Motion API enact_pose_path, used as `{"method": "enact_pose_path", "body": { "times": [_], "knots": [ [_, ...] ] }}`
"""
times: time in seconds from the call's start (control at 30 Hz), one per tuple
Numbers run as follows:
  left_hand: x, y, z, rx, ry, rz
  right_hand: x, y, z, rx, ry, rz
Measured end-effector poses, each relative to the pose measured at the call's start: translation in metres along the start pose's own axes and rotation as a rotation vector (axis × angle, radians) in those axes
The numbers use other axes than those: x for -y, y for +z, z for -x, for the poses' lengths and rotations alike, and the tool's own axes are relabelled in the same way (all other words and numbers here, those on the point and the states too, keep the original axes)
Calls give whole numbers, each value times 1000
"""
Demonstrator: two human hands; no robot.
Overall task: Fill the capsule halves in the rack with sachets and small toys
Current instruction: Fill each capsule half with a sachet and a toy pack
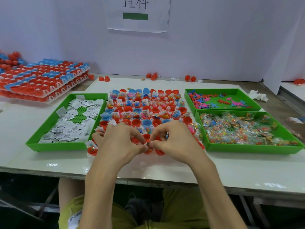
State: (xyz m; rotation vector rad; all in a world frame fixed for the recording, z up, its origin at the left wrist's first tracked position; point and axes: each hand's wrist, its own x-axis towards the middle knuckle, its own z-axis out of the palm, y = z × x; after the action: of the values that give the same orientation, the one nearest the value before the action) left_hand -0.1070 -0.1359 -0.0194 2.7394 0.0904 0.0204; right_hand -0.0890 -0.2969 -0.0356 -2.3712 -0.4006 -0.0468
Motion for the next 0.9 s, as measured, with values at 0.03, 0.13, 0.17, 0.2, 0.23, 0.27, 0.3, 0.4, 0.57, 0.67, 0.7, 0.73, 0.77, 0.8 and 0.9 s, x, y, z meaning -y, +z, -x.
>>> {"method": "enact_pose_path", "body": {
  "times": [0.03,0.13,0.17,0.2,0.23,0.27,0.3,0.4,0.57,0.67,0.7,0.73,0.77,0.8,0.9],
  "knots": [
    [0,0,0,1,2,8,0,0,0,-2,-2,16],
    [-1,-1,0,-1,26,46,1,-1,-2,-3,6,51],
    [-1,-1,0,-5,34,57,1,-1,-2,3,12,52],
    [-2,-1,1,-9,39,66,1,-2,-2,13,20,53],
    [-3,-1,1,-9,40,71,1,-2,-2,25,30,57],
    [-3,-1,1,-5,38,71,1,-3,-1,38,42,62],
    [-4,-1,1,-3,36,70,1,-3,-1,50,53,67],
    [-5,0,1,-8,39,82,2,-4,0,75,69,72],
    [-4,0,0,-27,36,105,2,-4,-1,80,41,50],
    [0,-1,-1,-45,9,96,3,-8,-2,53,9,-10],
    [1,-1,0,-50,3,87,3,-11,-3,40,5,-39],
    [1,-3,1,-56,-1,80,2,-14,-4,18,7,-69],
    [1,-4,2,-58,2,83,1,-18,-4,-21,12,-97],
    [1,-6,3,-58,10,92,-2,-22,-4,-78,18,-117],
    [2,-13,7,-72,41,147,-12,-35,-3,-276,20,-170]
  ]
}}
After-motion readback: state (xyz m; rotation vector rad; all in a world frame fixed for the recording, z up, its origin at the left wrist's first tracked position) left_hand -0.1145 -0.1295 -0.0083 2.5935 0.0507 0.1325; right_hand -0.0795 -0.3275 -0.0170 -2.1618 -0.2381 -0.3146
